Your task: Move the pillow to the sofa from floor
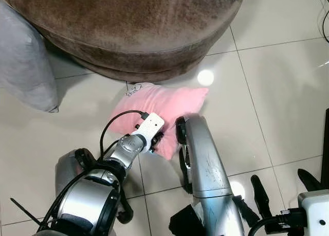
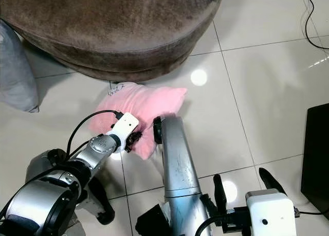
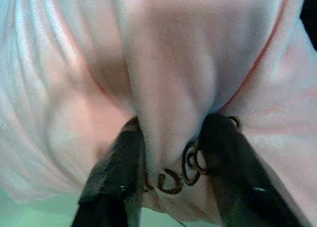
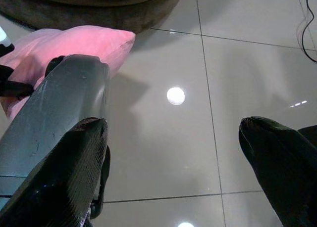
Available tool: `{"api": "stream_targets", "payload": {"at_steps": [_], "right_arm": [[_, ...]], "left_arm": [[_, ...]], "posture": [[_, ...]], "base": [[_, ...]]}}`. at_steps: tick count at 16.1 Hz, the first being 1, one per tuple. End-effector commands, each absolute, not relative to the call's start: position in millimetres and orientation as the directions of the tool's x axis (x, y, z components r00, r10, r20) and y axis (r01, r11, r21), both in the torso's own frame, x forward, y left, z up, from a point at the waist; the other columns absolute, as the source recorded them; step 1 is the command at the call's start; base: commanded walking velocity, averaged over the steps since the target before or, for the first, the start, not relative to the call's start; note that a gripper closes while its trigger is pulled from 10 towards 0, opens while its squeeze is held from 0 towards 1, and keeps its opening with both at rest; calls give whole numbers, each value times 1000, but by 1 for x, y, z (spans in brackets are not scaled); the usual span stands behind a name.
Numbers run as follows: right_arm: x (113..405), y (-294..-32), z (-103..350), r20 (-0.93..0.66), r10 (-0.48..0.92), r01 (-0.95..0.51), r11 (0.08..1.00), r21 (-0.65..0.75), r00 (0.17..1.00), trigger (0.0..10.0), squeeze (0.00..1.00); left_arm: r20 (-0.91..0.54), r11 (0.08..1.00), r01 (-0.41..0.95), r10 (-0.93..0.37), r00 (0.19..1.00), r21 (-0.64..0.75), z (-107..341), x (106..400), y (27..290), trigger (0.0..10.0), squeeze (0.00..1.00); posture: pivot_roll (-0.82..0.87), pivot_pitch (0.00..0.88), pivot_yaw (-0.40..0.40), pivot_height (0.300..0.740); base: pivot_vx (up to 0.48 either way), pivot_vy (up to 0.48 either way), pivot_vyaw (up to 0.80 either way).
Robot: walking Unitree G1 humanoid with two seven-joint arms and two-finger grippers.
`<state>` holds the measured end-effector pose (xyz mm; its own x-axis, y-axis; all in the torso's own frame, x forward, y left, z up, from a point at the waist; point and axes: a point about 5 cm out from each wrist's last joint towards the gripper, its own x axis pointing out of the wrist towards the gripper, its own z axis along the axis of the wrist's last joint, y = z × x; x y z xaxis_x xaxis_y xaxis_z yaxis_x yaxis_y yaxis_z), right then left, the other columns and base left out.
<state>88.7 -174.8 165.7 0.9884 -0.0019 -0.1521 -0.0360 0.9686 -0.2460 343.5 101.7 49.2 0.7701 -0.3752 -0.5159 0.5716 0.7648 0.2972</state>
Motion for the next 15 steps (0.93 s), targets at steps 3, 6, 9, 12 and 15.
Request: {"api": "stream_targets", "payload": {"at_steps": [3, 6, 9, 12, 15], "right_arm": [[86, -176, 166, -177, -11, -33, 970, -242, 984, 10000, 0], [88, -176, 165, -184, -13, -32, 970, -240, 983, 10000, 0], [91, -176, 165, -189, -16, -28, 972, -232, 982, 10000, 0], [95, -176, 164, -193, -16, -29, 974, -225, 981, 10000, 0], [101, -176, 164, -193, -13, -31, 975, -220, 981, 10000, 0]], "left_arm": [[-591, 760, 601, -374, 715, 246, 25, 325, 104, 0, 0], [-588, 769, 596, -378, 716, 232, 25, 325, 104, 0, 0], [-556, 799, 567, -385, 737, 199, 31, 330, 106, 0, 0], [-516, 829, 536, -393, 761, 160, 37, 334, 112, 0, 0], [-501, 858, 500, -383, 776, 118, 37, 334, 123, 0, 0]], "posture": [[-566, 577, -45, 466], [-560, 574, -47, 466], [-544, 569, -37, 466], [-520, 560, -30, 466], [-499, 552, -31, 466]], "base": [[0, 0, 0], [0, 0, 0], [0, 0, 0], [0, 0, 0], [0, 0, 0]]}}
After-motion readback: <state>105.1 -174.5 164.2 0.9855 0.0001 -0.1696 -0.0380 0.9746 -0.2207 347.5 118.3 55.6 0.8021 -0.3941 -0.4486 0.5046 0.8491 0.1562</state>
